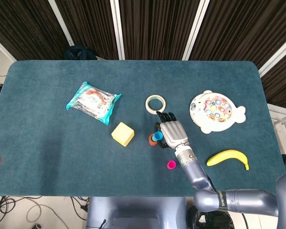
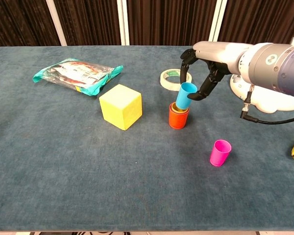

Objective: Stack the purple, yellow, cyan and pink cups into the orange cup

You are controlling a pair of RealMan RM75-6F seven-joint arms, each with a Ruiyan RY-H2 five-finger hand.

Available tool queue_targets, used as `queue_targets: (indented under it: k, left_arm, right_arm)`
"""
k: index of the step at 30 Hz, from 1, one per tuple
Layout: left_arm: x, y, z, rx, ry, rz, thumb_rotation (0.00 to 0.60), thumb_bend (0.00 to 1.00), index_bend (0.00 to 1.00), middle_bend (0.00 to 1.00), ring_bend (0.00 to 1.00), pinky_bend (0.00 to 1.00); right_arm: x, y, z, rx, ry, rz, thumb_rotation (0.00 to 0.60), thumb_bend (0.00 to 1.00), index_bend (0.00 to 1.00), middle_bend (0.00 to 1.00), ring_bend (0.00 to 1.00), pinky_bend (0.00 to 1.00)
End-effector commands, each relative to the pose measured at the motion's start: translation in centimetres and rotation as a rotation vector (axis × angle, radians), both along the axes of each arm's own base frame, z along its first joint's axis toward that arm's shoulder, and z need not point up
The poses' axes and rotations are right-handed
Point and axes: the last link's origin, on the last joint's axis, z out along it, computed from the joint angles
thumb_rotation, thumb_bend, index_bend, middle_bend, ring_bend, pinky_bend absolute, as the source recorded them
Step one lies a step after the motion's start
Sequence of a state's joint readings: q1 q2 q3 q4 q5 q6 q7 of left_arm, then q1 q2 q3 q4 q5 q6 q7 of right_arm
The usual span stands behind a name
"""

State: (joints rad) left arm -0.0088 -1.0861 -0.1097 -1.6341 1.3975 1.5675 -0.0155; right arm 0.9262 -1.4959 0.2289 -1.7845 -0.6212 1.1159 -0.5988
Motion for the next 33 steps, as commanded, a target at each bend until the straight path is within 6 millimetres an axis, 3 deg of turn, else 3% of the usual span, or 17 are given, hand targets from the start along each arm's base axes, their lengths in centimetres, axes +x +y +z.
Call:
queue_targets:
  k: [1,13,18,22,33]
  left_arm:
    - [0.0,0.0,0.0,0.001,0.0,0.0,0.6,0.27,0.03,0.03,0.0,0.0]
    - [0.0,0.0,0.0,0.002,-0.002,0.001,0.6,0.27,0.03,0.03,0.0,0.0]
    - [0.0,0.0,0.0,0.0,0.0,0.0,0.6,0.27,0.03,0.03,0.0,0.0]
    - [-0.1,0.0,0.1,0.003,-0.002,0.001,0.6,0.27,0.03,0.03,0.0,0.0]
    - [0.0,0.0,0.0,0.0,0.001,0.0,0.6,0.27,0.03,0.03,0.0,0.0]
  right_arm:
    - [0.0,0.0,-0.1,0.001,0.002,0.0,0.6,0.4,0.46,0.0,0.06,0.06]
    - [-0.3,0.0,-1.0,0.018,0.022,-0.006,0.6,0.4,0.45,0.0,0.06,0.07]
    - [-0.4,0.1,-1.1,0.026,0.025,-0.009,0.6,0.4,0.29,0.0,0.06,0.07]
    - [-0.4,0.2,-0.9,0.031,0.021,-0.009,0.6,0.4,0.23,0.0,0.06,0.07]
    - [-1.0,2.5,2.2,0.003,0.009,0.021,0.6,0.4,0.2,0.0,0.06,0.07]
